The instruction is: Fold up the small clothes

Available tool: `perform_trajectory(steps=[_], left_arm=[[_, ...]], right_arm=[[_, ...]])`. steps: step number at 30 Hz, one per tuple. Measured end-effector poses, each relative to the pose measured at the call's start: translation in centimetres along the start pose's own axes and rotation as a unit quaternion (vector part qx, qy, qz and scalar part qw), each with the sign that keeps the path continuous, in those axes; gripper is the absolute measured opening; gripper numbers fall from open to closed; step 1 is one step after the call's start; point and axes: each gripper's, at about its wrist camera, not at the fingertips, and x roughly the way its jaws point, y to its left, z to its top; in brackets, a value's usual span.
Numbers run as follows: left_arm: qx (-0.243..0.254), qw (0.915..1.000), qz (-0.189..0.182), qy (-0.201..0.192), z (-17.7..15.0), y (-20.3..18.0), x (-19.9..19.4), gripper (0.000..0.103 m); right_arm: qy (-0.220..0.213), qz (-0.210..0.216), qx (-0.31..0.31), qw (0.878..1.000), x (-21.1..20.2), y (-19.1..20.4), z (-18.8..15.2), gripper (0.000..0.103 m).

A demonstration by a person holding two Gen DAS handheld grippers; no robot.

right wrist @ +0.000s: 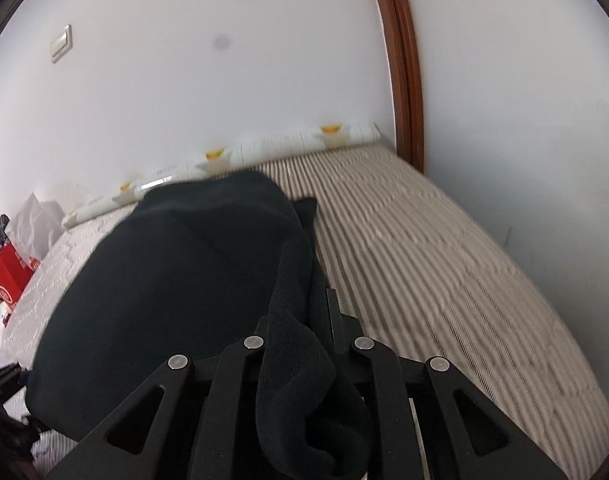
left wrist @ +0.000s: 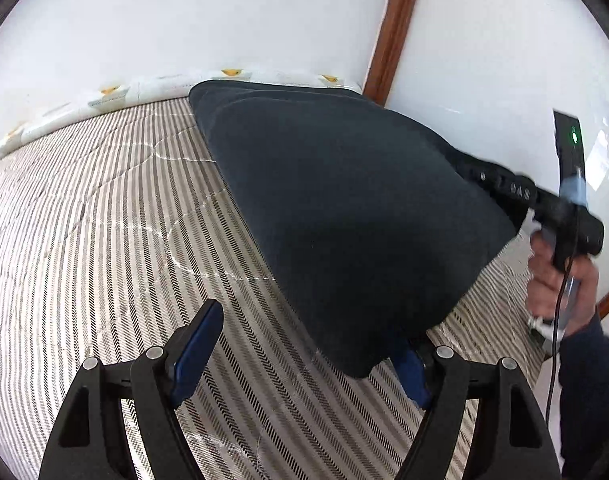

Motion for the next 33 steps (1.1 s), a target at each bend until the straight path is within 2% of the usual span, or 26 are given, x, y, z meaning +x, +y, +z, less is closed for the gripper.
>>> perform_trajectory(steps=[3,5,7,10,12,13,14,15,17,20,26,33], left_arm=[[-0.008,1.0,-0.001,0.0,0.9,0.4,0.6,0.074],[-0.007,1.0,-0.003,-0.001,0.7,0.9,0.5,0.066],[-0.001,1.0,0.001,-0.004,0.8,0.4,0.7,0.06],[-0.005,1.0,-0.005,-0.003,1.3,-0.1,1.3,0.043],[-0.009,0.9999,0.008,-0.003,1.5,-0.5,1.5,0.038],[-0.009,0.9999,0.011,-0.006,1.1,-0.6,0.9,0.032],[-0.005,0.9999,0.014,-0.009,1.2,-0.7,0.7,0.027],[-0.001,0.9997,0.019,-0.013,1.3,-0.7,0.5,0.025],[-0.007,0.9997,0.017,-0.018,1.5,-0.3,0.1,0.02],[-0.022,0.9988,0.03,-0.031,1.8,0.6,-0.6,0.017],[-0.063,0.996,0.043,-0.047,1.3,4.7,-2.4,0.016],[-0.113,0.9885,0.085,-0.055,-1.0,10.8,-5.9,0.016]], right_arm=[[0.008,-0.007,0.01,1.0,-0.1,-0.3,-0.4,0.021],[0.016,-0.018,0.02,1.0,-0.3,-0.6,-0.4,0.042],[0.029,-0.023,0.036,0.999,-0.5,-1.1,-0.6,0.049],[0.052,-0.005,0.05,0.997,0.5,-1.5,-0.9,0.049],[0.064,0.003,0.064,0.996,1.2,-1.5,-0.9,0.049],[0.068,0.006,0.069,0.995,1.5,-1.5,-1.0,0.046],[0.071,0.013,0.075,0.995,1.9,-1.4,-1.0,0.031],[0.075,0.033,0.08,0.993,2.3,-1.2,-1.0,0.027],[0.067,0.02,0.07,0.995,2.3,-0.4,-0.9,0.023],[0.062,0.015,0.053,0.997,2.3,1.1,-0.6,0.022],[0.07,0.057,0.06,0.994,3.6,4.2,0.3,0.021],[0.09,0.109,0.027,0.99,6.0,12.2,1.4,0.021]])
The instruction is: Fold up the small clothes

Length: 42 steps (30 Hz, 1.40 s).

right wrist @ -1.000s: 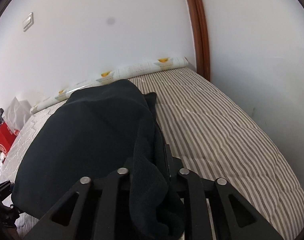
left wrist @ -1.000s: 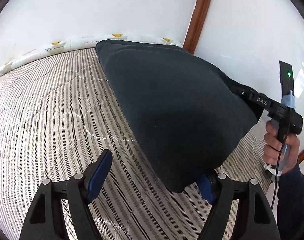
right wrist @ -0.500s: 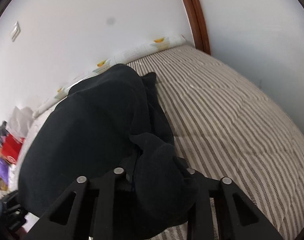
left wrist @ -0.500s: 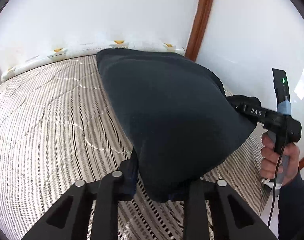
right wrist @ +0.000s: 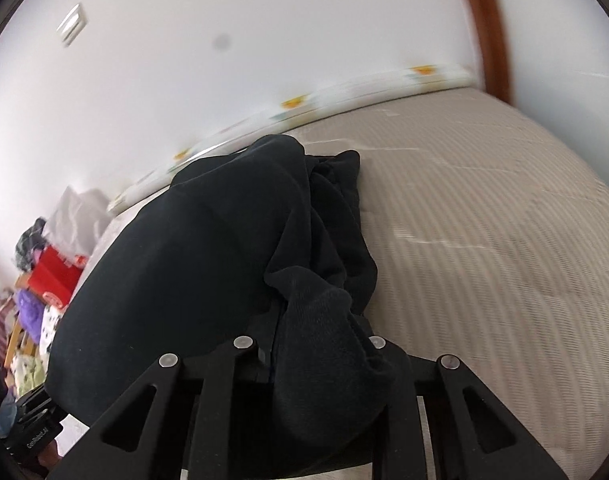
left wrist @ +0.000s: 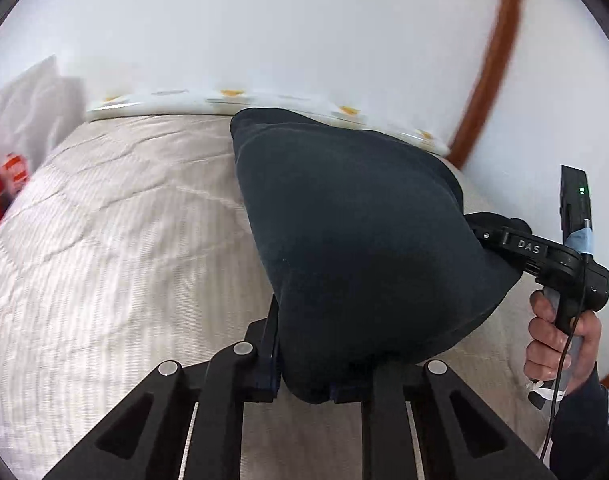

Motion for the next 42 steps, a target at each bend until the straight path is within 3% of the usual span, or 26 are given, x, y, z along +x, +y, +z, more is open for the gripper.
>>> perform_trajectory(steps=[5,9,15,18,20,22,26,29,32,35,38,42], left_arm=[[-0.013,0.9997,0.02,0.006,-0.7,3.4,-0.8,0.016],[-0.008,0.9996,0.02,0.015,-1.3,3.5,-0.1,0.016],[0.015,0.9991,0.032,0.024,-0.8,2.9,0.5,0.018],[0.011,0.9992,0.025,0.03,-1.4,3.0,-0.5,0.025],[0.011,0.9994,0.009,0.033,-1.8,2.7,-1.3,0.043],[0.024,0.9994,-0.006,0.024,-2.4,2.2,-2.6,0.051],[0.056,0.9983,-0.002,0.013,-2.2,1.0,-5.1,0.051],[0.042,0.9987,-0.026,-0.008,-0.4,1.5,-6.2,0.051],[0.036,0.9992,-0.01,-0.013,1.0,2.1,-4.8,0.051],[0.021,0.9997,0.004,0.008,1.2,3.0,-2.2,0.051],[0.02,0.9991,0.006,0.038,0.2,3.5,-0.2,0.054],[0.016,0.9994,-0.006,0.03,1.2,3.7,-1.1,0.053]], right_arm=[[0.0,0.038,-0.046,0.998,1.0,4.2,-0.2,0.022],[-0.026,0.05,-0.056,0.997,-1.2,3.9,-1.3,0.025],[-0.029,-0.004,-0.084,0.996,-4.6,2.5,-2.5,0.026],[-0.067,-0.017,-0.103,0.992,-6.8,3.6,-2.2,0.029],[-0.08,-0.008,-0.123,0.989,-7.4,4.9,-2.2,0.029],[-0.075,0.004,-0.148,0.986,-7.0,6.3,-2.7,0.029],[-0.032,-0.041,-0.156,0.986,-4.3,5.8,-4.6,0.028],[-0.016,-0.04,-0.135,0.99,-4.6,4.4,-4.6,0.027],[-0.028,-0.03,-0.13,0.991,-5.6,4.6,-3.0,0.03],[-0.034,-0.031,-0.13,0.991,-4.8,5.3,-1.0,0.031],[-0.02,-0.016,-0.106,0.994,-2.7,5.5,0.6,0.031],[0.018,0.002,-0.066,0.998,1.3,5.3,1.6,0.03]])
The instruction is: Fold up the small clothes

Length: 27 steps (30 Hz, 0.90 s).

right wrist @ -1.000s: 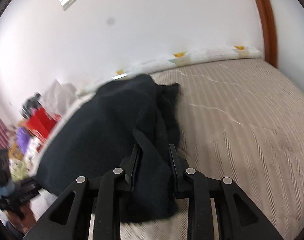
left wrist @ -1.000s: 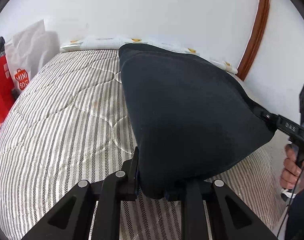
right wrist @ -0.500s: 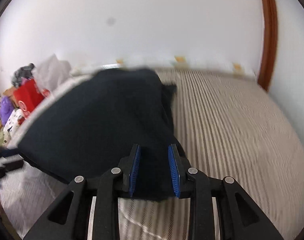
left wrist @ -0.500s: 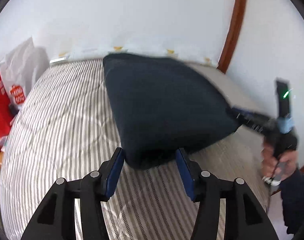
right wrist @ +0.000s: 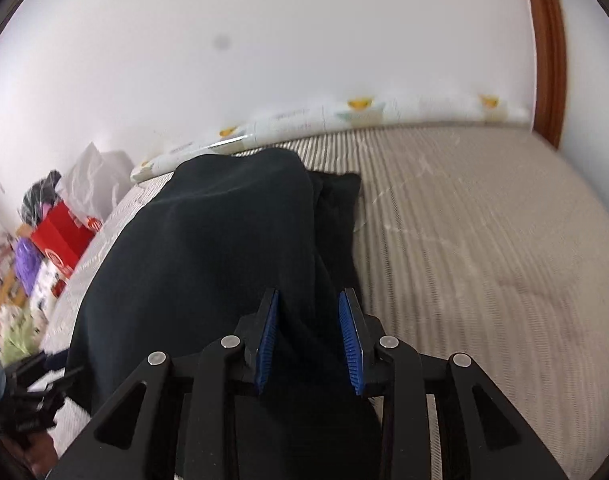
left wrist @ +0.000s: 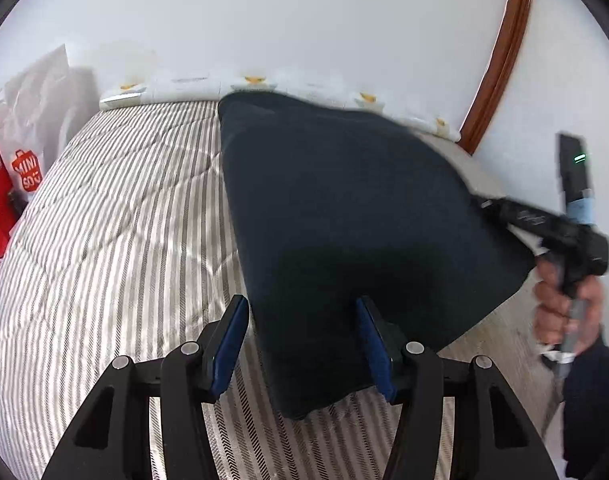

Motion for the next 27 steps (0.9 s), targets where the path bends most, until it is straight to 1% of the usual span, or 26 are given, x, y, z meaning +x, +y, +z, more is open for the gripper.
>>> perform_trajectory(steps=[1,2,3,4,5,7,9,10,11,12,13,14,16,18,20,22,23,24,25,26,27], left_arm=[[0.0,1.0,0.002,-0.008,0.4,0.1,-0.3,0.053],[0.003,0.9998,0.011,-0.013,0.9,0.1,-0.6,0.053],[0.006,0.9997,0.017,-0.017,1.4,0.2,-0.7,0.053],[0.009,0.9996,0.017,-0.019,1.8,0.4,-0.7,0.053],[0.009,0.9996,0.016,-0.02,2.1,0.5,-0.5,0.053],[0.003,0.9996,0.017,-0.023,3.0,1.0,0.0,0.053],[-0.007,0.9996,0.017,-0.021,3.9,1.5,0.6,0.053],[-0.011,0.9996,0.015,-0.021,4.2,1.8,0.9,0.053],[-0.013,0.9996,0.015,-0.022,4.5,2.0,1.1,0.053],[-0.015,0.9994,0.018,-0.024,4.9,2.2,1.3,0.053],[-0.015,0.9993,0.023,-0.025,5.2,2.4,1.5,0.053],[-0.015,0.9993,0.026,-0.024,5.7,2.6,1.8,0.053],[-0.013,0.9991,0.034,-0.021,6.4,2.8,2.3,0.053],[-0.009,0.999,0.038,-0.019,7.0,3.0,2.8,0.053],[-0.01,0.9993,0.034,-0.012,7.3,3.1,3.5,0.054],[-0.011,0.9995,0.028,-0.009,7.4,3.1,4.1,0.054],[-0.008,0.9996,0.027,-0.009,7.4,3.0,4.3,0.054],[-0.004,0.9996,0.025,-0.009,7.4,2.9,4.6,0.054],[-0.002,0.9997,0.023,-0.007,7.6,2.7,4.8,0.054],[-0.002,0.9998,0.021,-0.005,7.6,2.7,5.0,0.054],[-0.003,0.9998,0.017,-0.004,7.7,2.6,5.1,0.054]], right_arm=[[0.004,0.0,0.004,1.0,0.4,0.0,0.1,0.017],[0.005,0.008,0.002,1.0,0.7,0.0,0.4,0.007],[-0.002,0.011,-0.008,1.0,0.4,0.1,0.5,0.007],[-0.02,0.01,-0.017,1.0,-0.4,-0.2,0.6,0.006],[-0.023,0.01,-0.023,0.999,-0.7,-0.5,0.8,0.005],[-0.001,0.003,-0.017,1.0,-0.5,-1.1,1.0,0.004],[0.021,-0.013,-0.032,0.999,-0.1,-1.1,1.4,0.004],[0.021,-0.023,-0.036,0.999,-0.4,-1.0,1.9,0.005],[0.012,-0.026,-0.036,0.999,-1.0,-0.9,2.5,0.009],[0.0,-0.023,-0.037,0.999,-1.4,-0.7,3.4,0.009],[-0.002,-0.02,-0.039,0.999,-1.4,-0.4,4.3,0.015],[0.003,-0.015,-0.041,0.999,-1.1,0.1,5.3,0.03],[0.016,-0.015,-0.049,0.999,0.6,1.1,7.3,0.044],[0.029,-0.022,-0.061,0.997,3.0,2.3,8.8,0.044],[0.048,-0.027,-0.063,0.997,5.4,2.7,9.7,0.044],[0.071,-0.014,-0.044,0.996,8.1,2.4,10.4,0.044],[0.084,-0.003,-0.025,0.996,9.4,2.1,10.8,0.038],[0.087,0.005,-0.014,0.996,9.9,1.9,10.9,0.032],[0.087,0.002,-0.013,0.996,10.2,1.8,11.2,0.007],[0.083,-0.001,-0.022,0.996,10.2,1.9,11.6,0.002],[0.076,0.008,-0.027,0.997,9.5,1.9,12.1,0.002]])
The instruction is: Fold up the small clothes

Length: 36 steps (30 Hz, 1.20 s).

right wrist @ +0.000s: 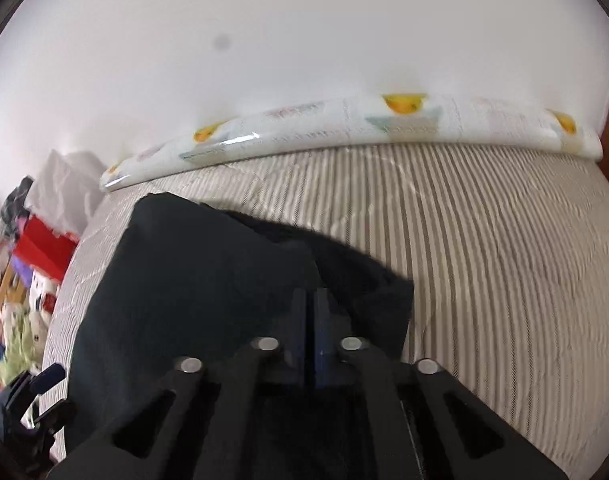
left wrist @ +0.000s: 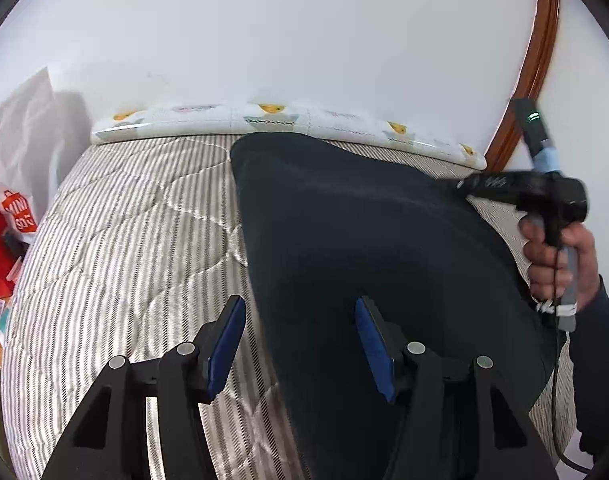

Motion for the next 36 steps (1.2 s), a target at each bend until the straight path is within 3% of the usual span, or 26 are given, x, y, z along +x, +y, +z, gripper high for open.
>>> perform_trajectory(steps=[3,6,9,13,15,17,19,23,24,25,29,32,36], left_arm=[[-0.003,0.9999,-0.011,0.001,0.3,-0.2,0.3,0.055],[-0.006,0.9999,-0.009,0.005,0.5,-0.7,0.8,0.055],[-0.002,1.0,-0.006,0.006,0.4,-1.0,0.7,0.055],[-0.001,1.0,-0.005,0.005,-0.2,-1.1,0.2,0.056],[0.0,1.0,-0.005,0.004,-0.6,-1.2,-0.1,0.056],[-0.003,1.0,-0.002,0.002,-1.0,-1.2,-0.4,0.057],[-0.006,1.0,-0.003,0.002,-1.3,-1.3,-0.7,0.057],[-0.011,0.9999,0.003,0.004,-1.7,-1.4,-0.9,0.057],[-0.011,0.9999,0.004,0.004,-1.8,-1.5,-0.9,0.058],[-0.012,0.9999,0.005,0.004,-1.8,-1.5,-1.0,0.058],[-0.023,0.9997,0.002,0.01,-2.2,-1.3,-1.5,0.06],[-0.022,0.9996,0.011,0.011,-2.6,-1.6,-1.9,0.06],[-0.029,0.9994,0.016,0.008,-3.6,-2.2,-3.8,0.06]], right_arm=[[-0.039,-0.006,-0.006,0.999,-2.4,-1.4,0.3,0.002],[-0.006,-0.009,0.018,1.0,-0.3,-2.5,0.3,0.002],[-0.009,-0.015,0.017,1.0,-0.6,-2.3,0.0,0.004],[-0.01,-0.02,0.027,0.999,-2.8,-2.9,-1.1,0.017],[-0.004,-0.005,0.033,0.999,-4.0,-3.2,-2.4,0.023],[0.007,0.01,0.039,0.999,-4.9,-3.3,-4.0,0.037],[0.007,0.023,0.044,0.999,-5.4,-3.2,-5.3,0.039],[0.005,0.042,0.058,0.997,-4.4,-2.6,-6.1,0.036],[0.009,0.045,0.055,0.997,-4.0,-2.5,-6.0,0.028],[0.01,0.048,0.05,0.998,-3.6,-2.3,-5.9,0.003],[-0.036,0.02,0.042,0.998,-5.2,-2.9,-6.3,0.002],[-0.03,0.004,0.043,0.999,-5.7,-2.7,-6.7,0.002],[-0.048,-0.097,0.006,0.994,-8.2,-1.0,-8.0,0.003]])
